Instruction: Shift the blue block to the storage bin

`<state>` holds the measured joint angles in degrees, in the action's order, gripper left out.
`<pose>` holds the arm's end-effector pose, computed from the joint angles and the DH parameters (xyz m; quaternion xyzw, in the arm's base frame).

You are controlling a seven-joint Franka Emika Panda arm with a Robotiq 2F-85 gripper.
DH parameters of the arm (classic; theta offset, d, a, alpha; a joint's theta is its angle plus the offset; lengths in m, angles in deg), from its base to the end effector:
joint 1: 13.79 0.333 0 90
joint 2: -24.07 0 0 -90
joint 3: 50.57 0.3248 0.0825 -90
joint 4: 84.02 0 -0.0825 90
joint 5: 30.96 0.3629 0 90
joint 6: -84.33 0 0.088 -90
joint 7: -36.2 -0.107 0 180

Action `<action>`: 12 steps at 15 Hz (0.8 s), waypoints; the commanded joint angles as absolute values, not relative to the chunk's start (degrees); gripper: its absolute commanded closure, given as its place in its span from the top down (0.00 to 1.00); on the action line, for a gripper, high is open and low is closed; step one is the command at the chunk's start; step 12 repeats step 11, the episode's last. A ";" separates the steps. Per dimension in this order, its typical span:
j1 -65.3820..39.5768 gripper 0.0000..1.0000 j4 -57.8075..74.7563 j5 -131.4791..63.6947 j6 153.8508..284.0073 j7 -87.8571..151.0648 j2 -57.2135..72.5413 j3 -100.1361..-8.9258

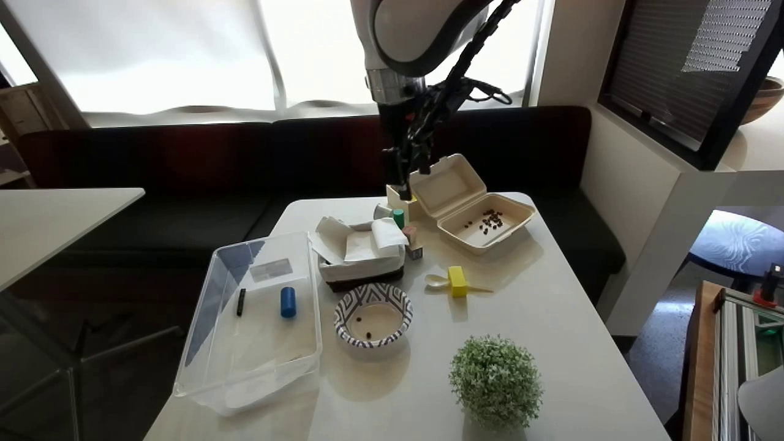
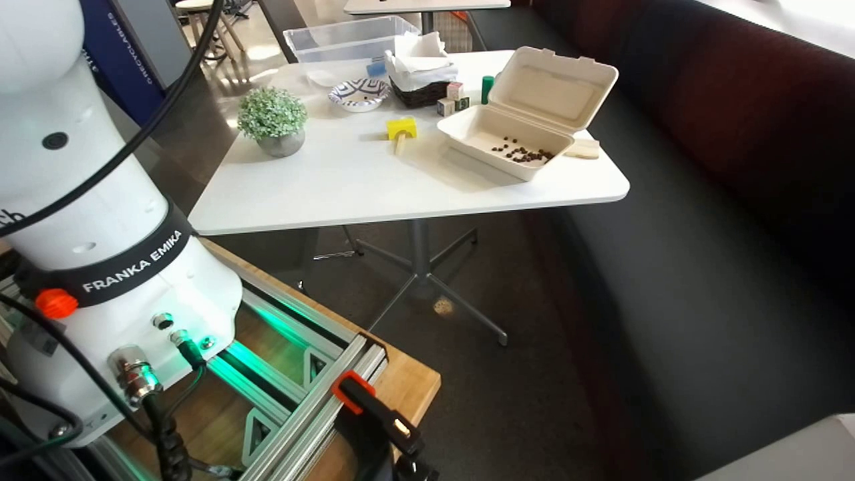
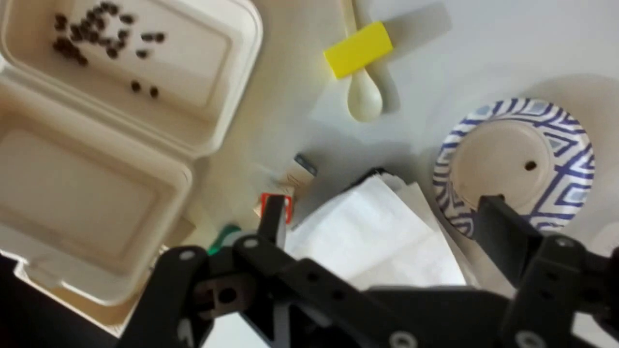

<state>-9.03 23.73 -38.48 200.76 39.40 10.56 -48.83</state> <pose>0.5852 0.0583 0.3981 0.9910 0.1156 -0.0403 0.0551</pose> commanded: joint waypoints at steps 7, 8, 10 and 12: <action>-17.11 1.00 34.26 -34.55 201.48 34.33 17.94 -54.69; -18.13 1.00 35.83 -34.04 202.27 34.35 19.61 -55.53; -19.14 1.00 37.87 -33.70 202.62 34.35 21.98 -56.21; -19.14 1.00 38.33 -33.59 202.63 34.35 22.55 -56.18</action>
